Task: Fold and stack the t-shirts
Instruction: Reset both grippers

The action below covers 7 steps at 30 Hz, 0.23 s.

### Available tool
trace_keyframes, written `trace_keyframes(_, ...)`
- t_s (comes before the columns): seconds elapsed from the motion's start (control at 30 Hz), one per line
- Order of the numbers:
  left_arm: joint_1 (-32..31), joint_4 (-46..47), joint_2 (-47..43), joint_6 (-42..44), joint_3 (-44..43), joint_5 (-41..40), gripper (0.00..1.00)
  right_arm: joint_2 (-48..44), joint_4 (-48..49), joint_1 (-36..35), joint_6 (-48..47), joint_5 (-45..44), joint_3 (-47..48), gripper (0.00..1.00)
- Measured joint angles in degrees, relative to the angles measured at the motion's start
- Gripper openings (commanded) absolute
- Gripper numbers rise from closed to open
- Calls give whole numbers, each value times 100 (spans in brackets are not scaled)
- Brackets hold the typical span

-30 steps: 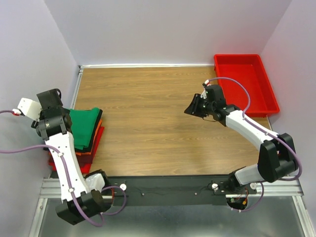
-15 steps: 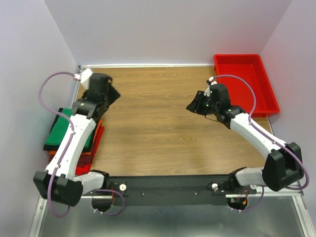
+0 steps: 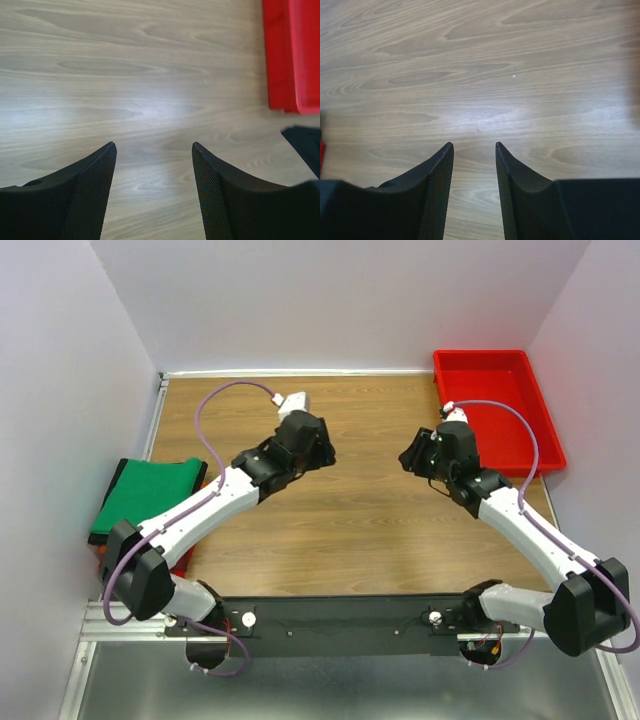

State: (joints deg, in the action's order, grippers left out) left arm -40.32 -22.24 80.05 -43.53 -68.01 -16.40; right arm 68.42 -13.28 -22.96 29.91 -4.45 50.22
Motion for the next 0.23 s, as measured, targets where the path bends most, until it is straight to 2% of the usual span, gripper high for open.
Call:
trace_keyframes(0.1,-273,234,155,68,42,138,69,-166,-9,-2,2,-251,-140,46)
trace_keyframes(0.23,-332,361,214,131,168,323,69,-479,-11,-2,2,-540,-256,47)
